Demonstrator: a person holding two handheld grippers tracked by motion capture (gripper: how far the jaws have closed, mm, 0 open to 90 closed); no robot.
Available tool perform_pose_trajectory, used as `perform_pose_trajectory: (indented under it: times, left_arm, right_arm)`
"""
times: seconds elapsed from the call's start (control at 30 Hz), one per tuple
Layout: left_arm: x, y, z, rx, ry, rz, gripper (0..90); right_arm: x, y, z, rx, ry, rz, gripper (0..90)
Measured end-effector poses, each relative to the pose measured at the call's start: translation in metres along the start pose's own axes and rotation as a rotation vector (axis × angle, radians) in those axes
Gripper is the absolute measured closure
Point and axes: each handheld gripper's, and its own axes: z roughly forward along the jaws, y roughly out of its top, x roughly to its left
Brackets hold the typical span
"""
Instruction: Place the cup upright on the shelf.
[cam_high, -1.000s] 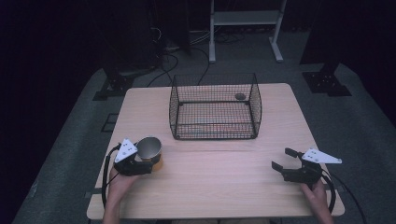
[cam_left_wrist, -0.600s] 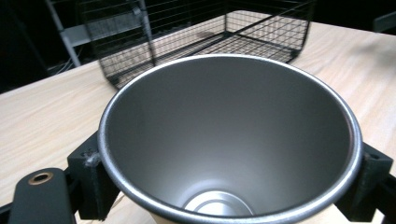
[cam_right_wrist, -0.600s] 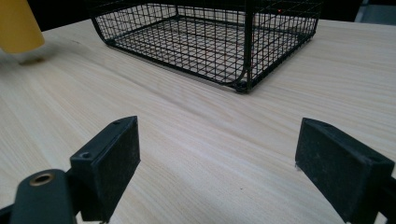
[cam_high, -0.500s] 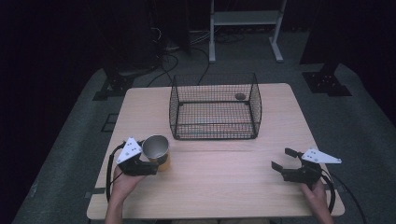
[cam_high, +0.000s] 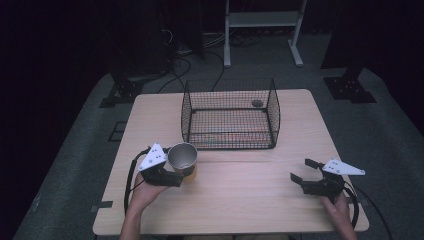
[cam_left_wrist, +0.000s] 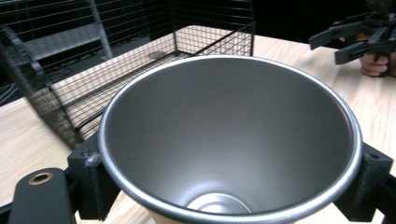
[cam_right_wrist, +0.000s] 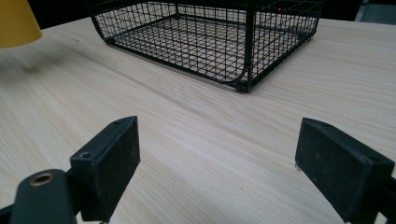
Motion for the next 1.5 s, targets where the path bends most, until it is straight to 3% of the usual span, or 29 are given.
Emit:
perform_pose_trajectory:
  times: [0.13, 0.2, 0.7, 0.97, 1.27, 1.5]
  left_arm:
    - [-0.006, 0.004, 0.011, -0.017, -0.059, -0.010, 13.1]
    - [-0.008, 0.005, 0.013, -0.010, -0.064, -0.007, 13.1]
    - [-0.034, 0.037, 0.059, 0.003, -0.183, 0.079, 13.1]
    - [-0.040, 0.052, 0.072, -0.003, -0.229, 0.104, 13.1]
    - [-0.034, 0.075, 0.085, -0.009, -0.277, 0.122, 13.1]
    - [-0.025, 0.093, 0.092, -0.010, -0.288, 0.117, 13.1]
  right_arm:
    - [0.000, 0.000, 0.000, 0.003, -0.001, -0.001, 12.9]
    - [0.000, 0.000, 0.000, 0.003, -0.001, -0.001, 12.9]
    - [0.001, 0.000, 0.000, 0.004, 0.001, -0.006, 12.9]
    - [0.001, 0.000, 0.000, 0.004, 0.002, -0.005, 12.9]
    - [0.001, 0.000, 0.000, 0.002, 0.004, -0.005, 12.9]
    - [0.001, 0.000, 0.000, 0.002, 0.006, -0.003, 12.9]
